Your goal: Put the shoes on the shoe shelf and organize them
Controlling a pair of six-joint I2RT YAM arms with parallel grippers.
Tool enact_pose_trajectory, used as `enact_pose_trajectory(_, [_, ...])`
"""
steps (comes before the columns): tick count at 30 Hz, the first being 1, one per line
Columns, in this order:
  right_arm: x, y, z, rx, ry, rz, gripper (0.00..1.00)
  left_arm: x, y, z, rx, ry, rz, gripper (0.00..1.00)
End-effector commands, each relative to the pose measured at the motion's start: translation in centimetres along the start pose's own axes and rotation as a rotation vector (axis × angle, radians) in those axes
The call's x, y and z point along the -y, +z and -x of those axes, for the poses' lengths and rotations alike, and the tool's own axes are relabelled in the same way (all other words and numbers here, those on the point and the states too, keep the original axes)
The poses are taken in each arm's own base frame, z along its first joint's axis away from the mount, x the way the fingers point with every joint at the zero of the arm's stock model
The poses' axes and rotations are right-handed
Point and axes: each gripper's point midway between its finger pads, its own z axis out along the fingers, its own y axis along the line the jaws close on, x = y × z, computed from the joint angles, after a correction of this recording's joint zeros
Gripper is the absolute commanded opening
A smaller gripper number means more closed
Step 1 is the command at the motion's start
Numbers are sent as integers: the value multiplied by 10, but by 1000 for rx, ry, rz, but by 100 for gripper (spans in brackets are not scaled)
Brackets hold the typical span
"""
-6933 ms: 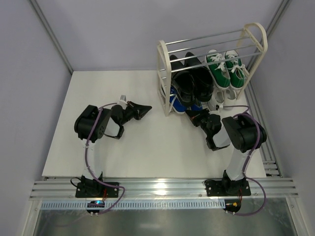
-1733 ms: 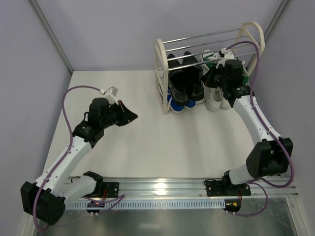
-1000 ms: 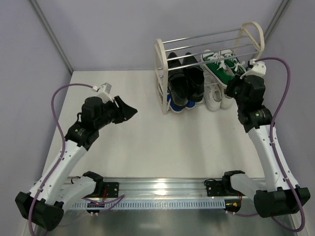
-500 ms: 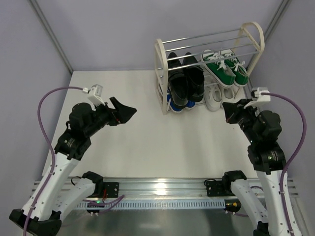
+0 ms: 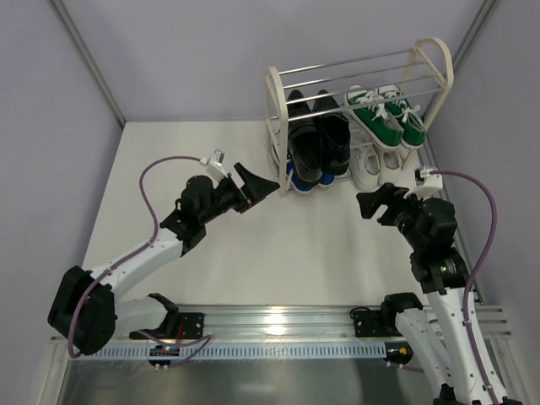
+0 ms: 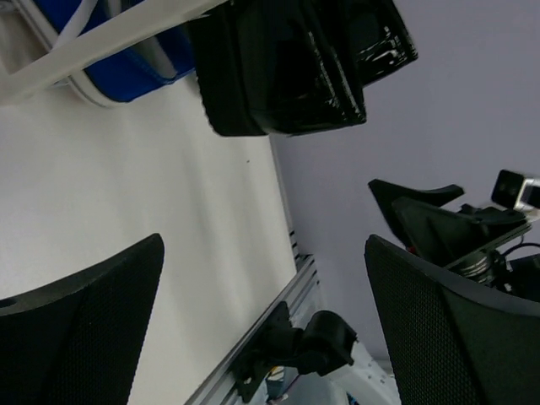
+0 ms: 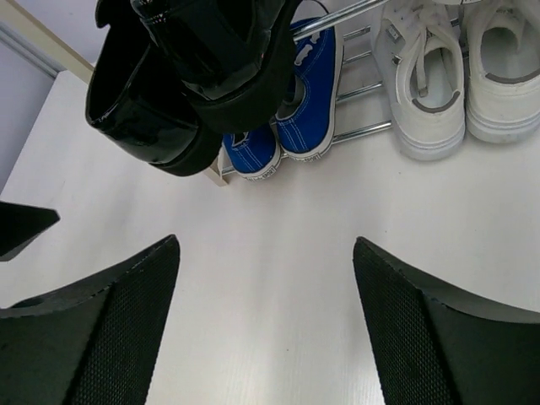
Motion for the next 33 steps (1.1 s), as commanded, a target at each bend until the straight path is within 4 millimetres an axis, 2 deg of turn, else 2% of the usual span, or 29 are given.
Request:
enact_pose_trajectory(1, [-4, 2, 5, 67, 59, 25, 86, 54, 20, 34, 145, -86, -232, 100])
enact_pose_trajectory(3, [-3, 2, 6, 104, 98, 21, 87, 57, 32, 30, 136, -144, -247, 100])
enact_pose_trajectory(4, [1, 4, -2, 99, 113, 13, 87, 58, 38, 27, 129, -156, -252, 95])
enact_pose_trajectory(5, [3, 2, 1, 128, 122, 7, 86, 47, 51, 20, 103, -179, -216, 91])
enact_pose_trajectory(6, [3, 3, 0, 137, 141, 8, 85, 50, 56, 12, 79, -185, -216, 86])
enact_pose_trajectory(7, [5, 5, -6, 130, 145, 11, 75, 55, 61, 11, 71, -185, -226, 72])
enact_pose_trajectory(8, [5, 6, -5, 140, 148, 18, 65, 50, 70, 4, 53, -190, -215, 63])
enact_pose_trajectory(9, [4, 7, -7, 138, 156, 23, 53, 55, 74, 2, 45, -189, -227, 53])
enact_pose_trajectory(10, [5, 10, -11, 131, 160, 21, 23, 55, 79, -5, 25, -187, -227, 30])
enact_pose_trajectory(11, [6, 12, -11, 129, 164, 19, 8, 45, 89, -17, -11, -193, -191, 19])
enact_pose_trajectory(12, [7, 15, -14, 115, 167, 16, 4, 39, 96, -24, -34, -195, -166, 8])
enact_pose_trajectory(13, [7, 16, -15, 111, 169, 17, 4, 43, 102, -29, -57, -193, -162, 0])
enact_pose_trajectory(16, [8, 18, -16, 106, 168, 13, 4, 24, 122, -50, -119, -200, -90, 0])
enact_pose_trajectory(19, [10, 16, -14, 117, 162, 1, 4, -11, 132, -70, -156, -231, 36, 0])
enact_pose_trajectory(21, [12, 15, -13, 121, 152, -8, 4, -23, 131, -73, -143, -259, 56, 0])
enact_pose_trajectory(26, [17, 15, -14, 121, 144, -36, 4, -34, 133, -85, -143, -252, 117, 0])
enact_pose_trajectory(28, [17, 15, -14, 122, 144, -34, 4, -33, 138, -81, -103, -272, 88, 0])
enact_pose_trajectory(30, [17, 14, -14, 121, 138, -36, 4, -29, 147, -68, -41, -270, 28, 0])
enact_pose_trajectory(33, [19, 12, -13, 123, 132, -46, 4, -36, 158, -51, 30, -258, 27, 0])
